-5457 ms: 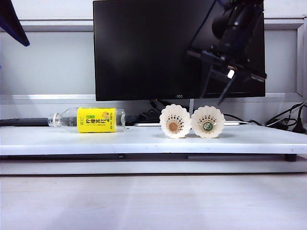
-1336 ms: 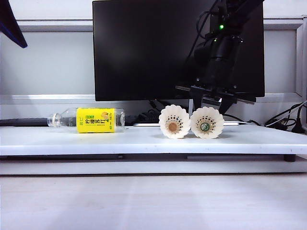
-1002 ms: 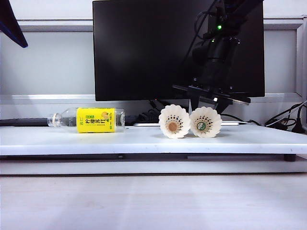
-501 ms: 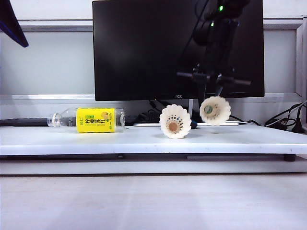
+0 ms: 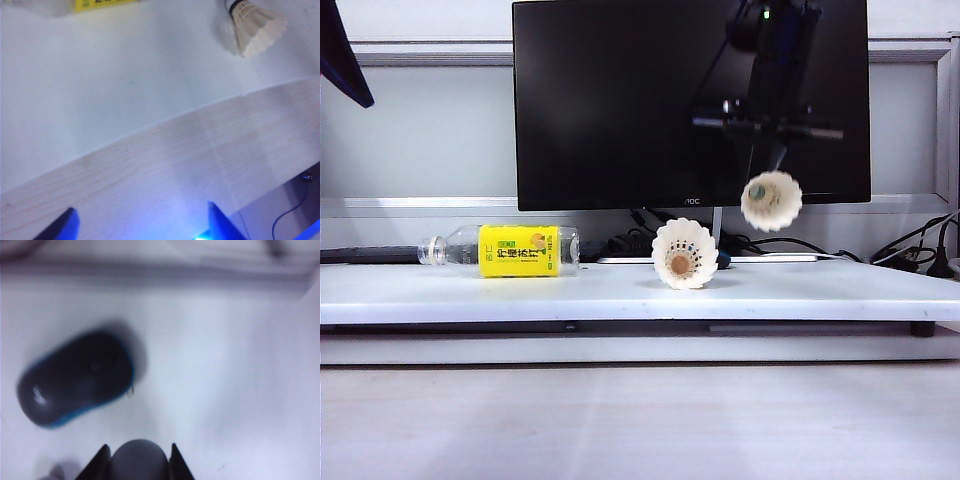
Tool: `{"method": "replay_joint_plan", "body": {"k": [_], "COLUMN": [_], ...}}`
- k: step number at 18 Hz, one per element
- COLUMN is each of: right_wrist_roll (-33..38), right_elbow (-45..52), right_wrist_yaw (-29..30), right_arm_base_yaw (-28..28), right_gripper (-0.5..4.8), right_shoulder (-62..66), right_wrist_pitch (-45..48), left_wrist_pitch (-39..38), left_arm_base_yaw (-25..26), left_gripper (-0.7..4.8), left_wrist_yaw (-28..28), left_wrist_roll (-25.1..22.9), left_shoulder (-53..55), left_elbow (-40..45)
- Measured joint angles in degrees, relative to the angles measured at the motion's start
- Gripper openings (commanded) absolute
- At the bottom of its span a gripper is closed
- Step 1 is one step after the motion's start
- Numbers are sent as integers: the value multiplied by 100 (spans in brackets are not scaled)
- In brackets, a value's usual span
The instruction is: Stack the badminton balls on the table vertically.
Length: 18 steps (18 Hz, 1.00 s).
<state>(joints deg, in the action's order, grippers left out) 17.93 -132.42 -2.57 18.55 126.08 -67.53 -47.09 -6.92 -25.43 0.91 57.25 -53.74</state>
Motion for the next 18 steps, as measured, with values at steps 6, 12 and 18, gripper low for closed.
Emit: {"method": "replay_joint_plan", "body": {"k": [6, 12, 18], "right_wrist_roll": [-245, -450, -588], "right_elbow": [0, 0, -9], "right_wrist_yaw": [-374, -369, -387], "right_arm_base_yaw": [210, 264, 238], "right_gripper": [107, 107, 107], "right_shoulder": [-396, -970, -1858], "right_wrist_pitch": [520, 680, 894], "left_wrist_pitch": [144, 201, 208], "left_arm_base_yaw": [0, 0, 0], "left_gripper": [344, 344, 344], "left_wrist_yaw": [2, 4, 4], "left_wrist_roll": [0, 0, 0], "left_shoulder": [0, 0, 0], "left_elbow": [0, 0, 0]}}
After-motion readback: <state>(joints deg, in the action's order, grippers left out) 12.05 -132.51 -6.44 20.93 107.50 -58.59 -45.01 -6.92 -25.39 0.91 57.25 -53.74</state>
